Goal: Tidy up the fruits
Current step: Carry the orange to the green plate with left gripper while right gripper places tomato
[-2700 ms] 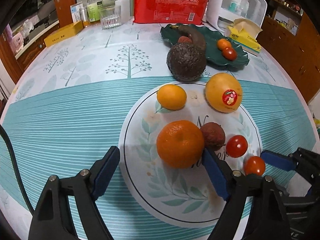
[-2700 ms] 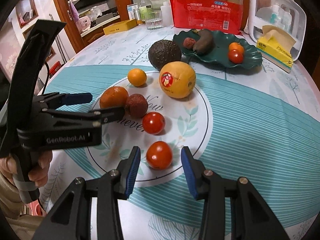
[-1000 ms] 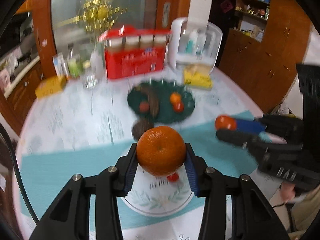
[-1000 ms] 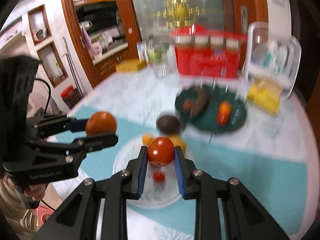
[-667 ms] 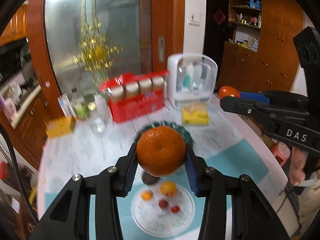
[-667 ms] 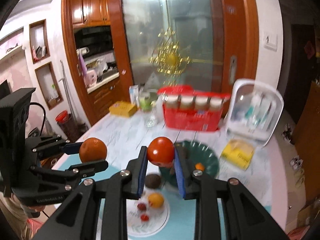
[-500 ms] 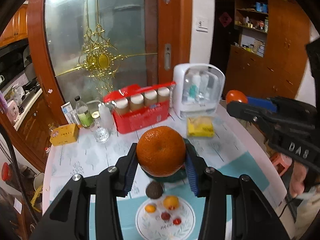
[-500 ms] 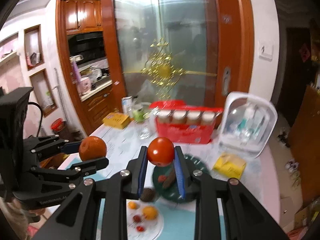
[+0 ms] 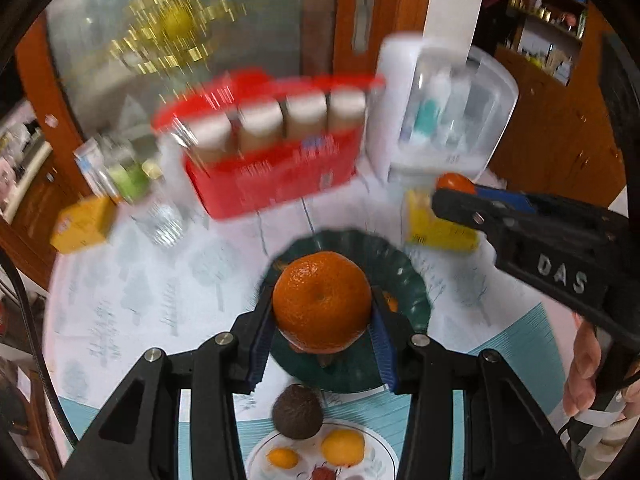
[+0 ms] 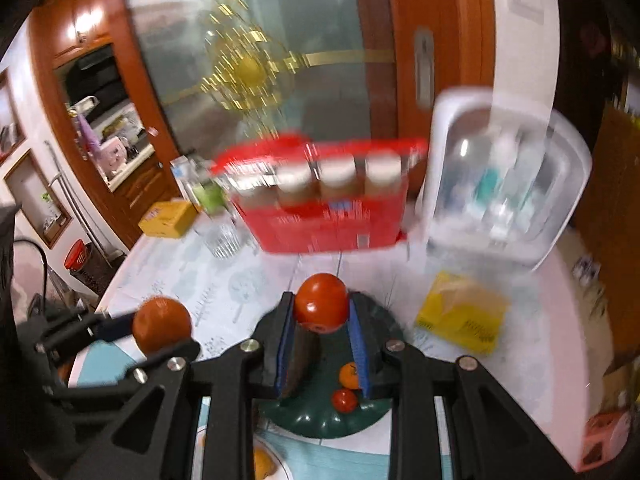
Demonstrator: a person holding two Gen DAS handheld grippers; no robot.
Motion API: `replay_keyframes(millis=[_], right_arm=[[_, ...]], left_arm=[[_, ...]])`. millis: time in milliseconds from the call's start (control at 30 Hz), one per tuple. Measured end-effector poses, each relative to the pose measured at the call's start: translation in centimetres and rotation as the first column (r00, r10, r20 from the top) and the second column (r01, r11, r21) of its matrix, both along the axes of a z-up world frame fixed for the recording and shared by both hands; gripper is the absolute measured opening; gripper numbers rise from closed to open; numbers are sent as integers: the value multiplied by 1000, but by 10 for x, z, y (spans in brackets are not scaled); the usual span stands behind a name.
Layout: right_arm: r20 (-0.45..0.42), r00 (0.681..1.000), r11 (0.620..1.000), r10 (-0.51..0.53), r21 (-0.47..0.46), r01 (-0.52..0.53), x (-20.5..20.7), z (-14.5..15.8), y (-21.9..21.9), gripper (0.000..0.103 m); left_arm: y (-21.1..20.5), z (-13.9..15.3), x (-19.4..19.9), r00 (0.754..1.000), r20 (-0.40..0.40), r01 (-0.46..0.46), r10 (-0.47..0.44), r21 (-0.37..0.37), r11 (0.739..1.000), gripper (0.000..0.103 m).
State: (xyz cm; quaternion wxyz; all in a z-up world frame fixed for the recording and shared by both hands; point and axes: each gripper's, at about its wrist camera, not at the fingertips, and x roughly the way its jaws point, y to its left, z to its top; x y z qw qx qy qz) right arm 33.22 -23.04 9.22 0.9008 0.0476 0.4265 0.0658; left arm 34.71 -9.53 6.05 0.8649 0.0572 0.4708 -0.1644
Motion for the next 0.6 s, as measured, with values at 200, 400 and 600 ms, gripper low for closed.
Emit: replay_keyframes(millis=[200, 400, 600], right_arm=[[-161, 987, 998, -15, 57, 24, 47, -105, -14, 26], [-266, 964, 996, -2, 85, 26, 66, -176, -10, 26], [-317, 949, 992, -3, 115, 42, 73, -203, -7, 27]], left_arm=[[-31, -102, 33, 986, -165, 23, -15, 49, 999, 43], [-42, -146, 44, 978, -208, 44, -33, 50, 998, 43], [-42, -156, 50, 978, -207, 50, -41, 37, 998, 44]])
